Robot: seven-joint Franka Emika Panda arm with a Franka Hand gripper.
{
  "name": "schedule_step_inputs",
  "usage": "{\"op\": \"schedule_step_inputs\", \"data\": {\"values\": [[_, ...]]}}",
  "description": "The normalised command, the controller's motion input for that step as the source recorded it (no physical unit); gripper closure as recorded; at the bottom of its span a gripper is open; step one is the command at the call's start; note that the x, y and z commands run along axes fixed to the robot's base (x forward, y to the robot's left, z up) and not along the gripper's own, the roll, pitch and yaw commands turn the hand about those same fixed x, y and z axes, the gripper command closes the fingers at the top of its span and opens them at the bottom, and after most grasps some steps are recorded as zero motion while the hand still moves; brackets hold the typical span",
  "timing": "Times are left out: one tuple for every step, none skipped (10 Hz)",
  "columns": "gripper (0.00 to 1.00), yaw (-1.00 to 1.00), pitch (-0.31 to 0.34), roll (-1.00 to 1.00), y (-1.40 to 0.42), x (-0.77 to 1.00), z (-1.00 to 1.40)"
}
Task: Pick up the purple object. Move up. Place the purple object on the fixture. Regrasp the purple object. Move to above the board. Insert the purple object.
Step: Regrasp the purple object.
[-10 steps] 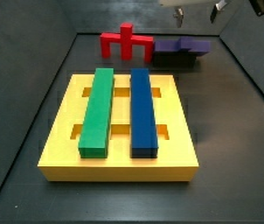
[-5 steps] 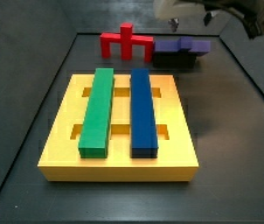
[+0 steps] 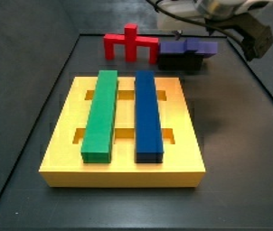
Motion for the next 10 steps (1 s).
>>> {"op": "schedule_step_inputs", "data": {"values": [[0.0,-0.18,0.451,0.18,0.0,0.17,-0.2],[0.0,-0.15,0.46,0.14,-0.01,0.36,-0.09],[0.0,-0.15,0.334,0.18,-0.04,0.31,-0.27],[0.0,-0.14,0.28,0.15,-0.01,0.27,-0.27],[0.0,-0.04,0.229,0.11,0.0,0.35,-0.19],[0.0,-0.04,0.157,0.14,-0.03,0.29,-0.21],[0.0,-0.07,0.14,0.15,-0.04,0.24,-0.21],[0.0,-0.13,0.074,0.07,-0.06,0.22,-0.2],[0.0,-0.09,0.0,0.0,0.0,0.0,0.0],[0.0,0.0,0.0,-0.01,0.04,0.0,0.0]]}}
